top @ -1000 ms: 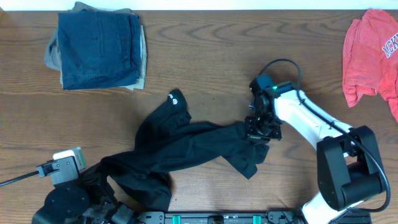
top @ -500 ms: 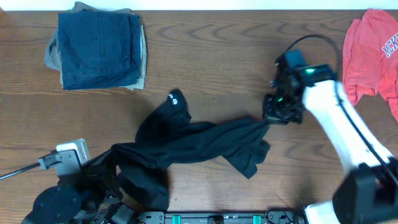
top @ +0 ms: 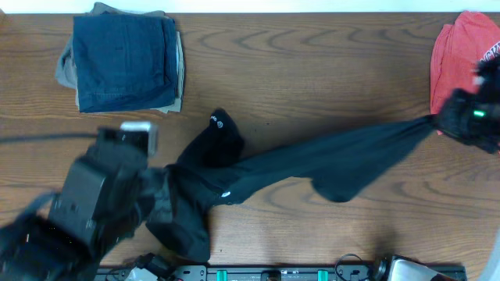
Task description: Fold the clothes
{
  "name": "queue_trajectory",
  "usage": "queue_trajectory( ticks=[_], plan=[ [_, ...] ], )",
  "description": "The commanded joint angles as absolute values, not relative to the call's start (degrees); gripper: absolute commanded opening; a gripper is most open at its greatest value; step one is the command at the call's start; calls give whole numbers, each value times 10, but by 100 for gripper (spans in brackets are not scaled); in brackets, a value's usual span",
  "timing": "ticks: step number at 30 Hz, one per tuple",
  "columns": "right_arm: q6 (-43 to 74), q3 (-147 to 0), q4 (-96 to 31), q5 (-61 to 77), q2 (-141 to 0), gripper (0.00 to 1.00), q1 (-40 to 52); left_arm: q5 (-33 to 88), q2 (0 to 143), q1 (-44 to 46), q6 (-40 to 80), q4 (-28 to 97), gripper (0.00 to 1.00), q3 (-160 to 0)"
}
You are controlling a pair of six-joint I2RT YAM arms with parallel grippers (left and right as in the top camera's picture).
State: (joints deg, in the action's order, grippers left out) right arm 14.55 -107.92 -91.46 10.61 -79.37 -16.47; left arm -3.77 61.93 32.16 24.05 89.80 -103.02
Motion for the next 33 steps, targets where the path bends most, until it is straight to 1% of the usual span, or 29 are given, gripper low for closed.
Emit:
queue_trajectory(
  ticks=[1,5,9,12,16,19,21,23,26,30,33],
  plan=[
    [115,-1140,-931,103,-782,1,-211,-45,672,322,203,923,6,-1120],
    [115,-1168,-939,103,-774,1,-240,-82,709,322,203,922,6,-1178],
    [115,-1162,-932,108,-778,1,-237,-81,736,322,196,900,6,-1173],
    [130,-1146,-899,115,-791,1,-227,-82,780,322,166,879,6,-1171],
    [167,-1136,-829,137,-831,1,-211,-84,855,298,131,798,6,-1171],
    [215,-1136,-764,145,-861,1,-204,-86,908,249,130,697,6,-1173],
    [217,-1137,-718,175,-875,1,-199,-79,940,213,114,645,6,-1188],
    [217,-1140,-675,203,-878,1,-199,-59,965,179,87,613,6,-1225],
    [229,-1188,-636,211,-877,1,-208,-34,990,138,65,609,5,-1328],
    [229,-1306,-639,209,-877,1,-242,-34,992,101,29,615,6,-1477],
    [223,-1374,-652,208,-877,1,-272,-33,991,90,19,634,6,-1553]
  ],
)
